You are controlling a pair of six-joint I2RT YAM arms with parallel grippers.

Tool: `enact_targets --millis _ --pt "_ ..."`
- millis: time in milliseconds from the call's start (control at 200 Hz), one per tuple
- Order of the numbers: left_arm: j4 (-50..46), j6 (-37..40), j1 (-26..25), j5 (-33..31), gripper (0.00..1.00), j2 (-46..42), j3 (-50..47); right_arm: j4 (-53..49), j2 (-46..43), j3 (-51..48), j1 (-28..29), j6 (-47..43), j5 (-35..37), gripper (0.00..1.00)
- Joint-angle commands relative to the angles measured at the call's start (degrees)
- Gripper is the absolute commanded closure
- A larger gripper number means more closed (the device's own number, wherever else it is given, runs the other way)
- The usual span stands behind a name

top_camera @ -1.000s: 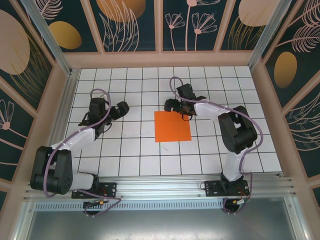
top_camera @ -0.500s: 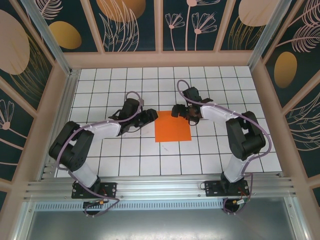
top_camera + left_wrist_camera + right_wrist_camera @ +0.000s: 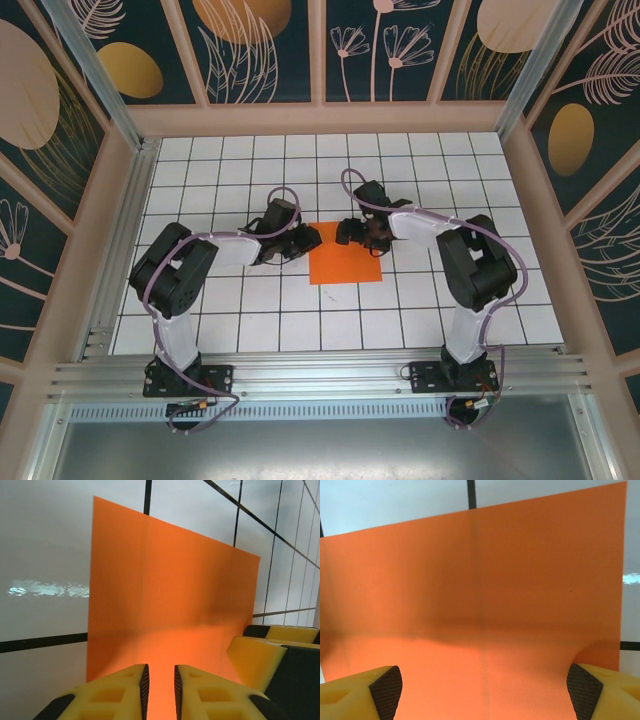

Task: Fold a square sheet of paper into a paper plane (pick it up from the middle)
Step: First fold in half a square sheet of paper at the center of the table.

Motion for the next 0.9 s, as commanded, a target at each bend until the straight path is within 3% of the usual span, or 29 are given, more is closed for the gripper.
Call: enact_targets --millis 0,310,796,896 --pt "-3.8 2.1 -0.5 -0.3 0.82 1.8 1.5 -3.5 2.3 1.8 1.1 0.1 1.4 0.1" --pt "-7.4 3.1 -0.7 -2.0 0.95 4.6 3.7 -0.1 3.1 0.7 1.1 0.7 -5.2 0.08" --pt "-7.0 3.1 -0.7 -1.4 0.99 5.9 3.9 3.6 2.2 -0.2 1.1 1.1 -11.4 0.07" --pt "-6.1 3.1 -0.7 -0.4 0.99 6.0 3.9 3.2 2.7 0.7 1.1 0.7 -11.5 0.1"
